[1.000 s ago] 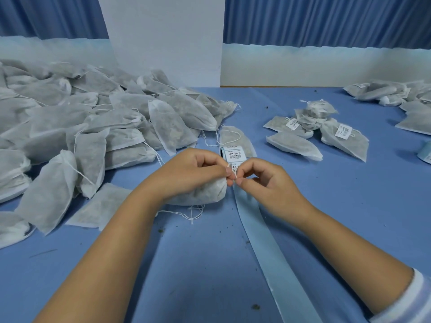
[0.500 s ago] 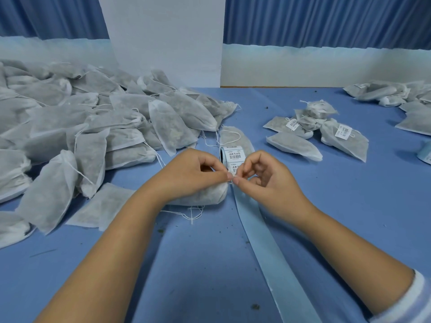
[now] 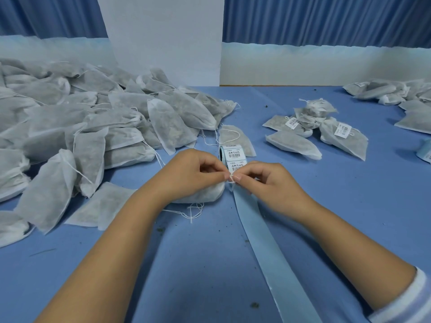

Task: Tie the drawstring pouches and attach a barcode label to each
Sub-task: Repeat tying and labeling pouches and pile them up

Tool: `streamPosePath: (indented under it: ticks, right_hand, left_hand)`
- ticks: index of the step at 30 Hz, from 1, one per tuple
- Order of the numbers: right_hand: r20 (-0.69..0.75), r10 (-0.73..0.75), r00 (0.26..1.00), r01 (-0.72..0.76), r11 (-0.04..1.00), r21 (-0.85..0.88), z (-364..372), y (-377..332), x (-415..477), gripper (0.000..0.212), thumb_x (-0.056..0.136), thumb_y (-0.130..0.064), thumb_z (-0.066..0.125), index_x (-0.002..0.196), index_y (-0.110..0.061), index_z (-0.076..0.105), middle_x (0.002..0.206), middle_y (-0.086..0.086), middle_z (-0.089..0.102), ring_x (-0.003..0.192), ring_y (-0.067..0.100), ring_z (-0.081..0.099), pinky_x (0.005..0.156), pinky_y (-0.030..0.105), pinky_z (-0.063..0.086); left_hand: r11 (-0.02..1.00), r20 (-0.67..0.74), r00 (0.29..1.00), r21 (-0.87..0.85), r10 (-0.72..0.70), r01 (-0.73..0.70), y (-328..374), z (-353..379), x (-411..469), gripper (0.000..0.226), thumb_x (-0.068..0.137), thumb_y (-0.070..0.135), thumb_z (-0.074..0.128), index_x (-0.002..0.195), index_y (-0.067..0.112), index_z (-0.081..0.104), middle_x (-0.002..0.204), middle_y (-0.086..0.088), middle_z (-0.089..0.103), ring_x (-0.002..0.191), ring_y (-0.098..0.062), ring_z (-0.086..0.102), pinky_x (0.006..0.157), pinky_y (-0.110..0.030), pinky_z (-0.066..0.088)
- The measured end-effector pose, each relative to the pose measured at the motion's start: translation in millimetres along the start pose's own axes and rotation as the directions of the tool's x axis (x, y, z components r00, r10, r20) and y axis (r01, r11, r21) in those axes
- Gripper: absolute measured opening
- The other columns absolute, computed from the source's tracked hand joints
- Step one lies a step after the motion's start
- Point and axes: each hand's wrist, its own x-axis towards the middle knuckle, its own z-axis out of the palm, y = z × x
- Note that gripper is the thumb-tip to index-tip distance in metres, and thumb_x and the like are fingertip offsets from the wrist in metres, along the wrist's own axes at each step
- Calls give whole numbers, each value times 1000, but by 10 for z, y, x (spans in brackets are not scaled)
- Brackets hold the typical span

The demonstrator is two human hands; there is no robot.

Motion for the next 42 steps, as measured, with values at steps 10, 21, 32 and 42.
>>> streamPosePath:
  ticks: [10,21,32,42]
  right_hand:
    - [-36,4,999,-1,994,105,14,-12,-5,18,86,-6,71,79,-22,74,76,-10,71,70,3,60,68,21,49]
    - [-150,-81,985,107,979,175,76,-56,-36,29,85,10,64,78,-18,71,77,-8,71,71,17,63,75,52,55]
    - [-192,-97,977,121,986,113,75,-33,-49,27,83,2,70,84,-24,75,82,0,73,72,21,67,72,30,55]
    - [-184,-305,934,297,952,-73,63,-63,-70,12,80,-6,77,91,-10,77,86,2,73,76,15,66,69,21,54]
  left_hand:
    - [987,59,998,-161,5,4,-2,-14,4,8,90,12,69,91,10,77,83,5,75,74,1,61,72,-9,44]
    - [966,132,991,-254,-12,45,-18,-14,10,14,94,16,64,86,20,75,79,14,70,77,2,60,74,-9,44]
    - [958,136,991,-281,-16,54,-23,-22,0,15,93,19,67,82,23,77,83,11,73,81,1,63,78,-10,44]
    - [954,113,993,-292,-31,63,-13,-26,-4,14,93,19,67,85,20,78,91,5,77,89,-3,66,88,-19,47]
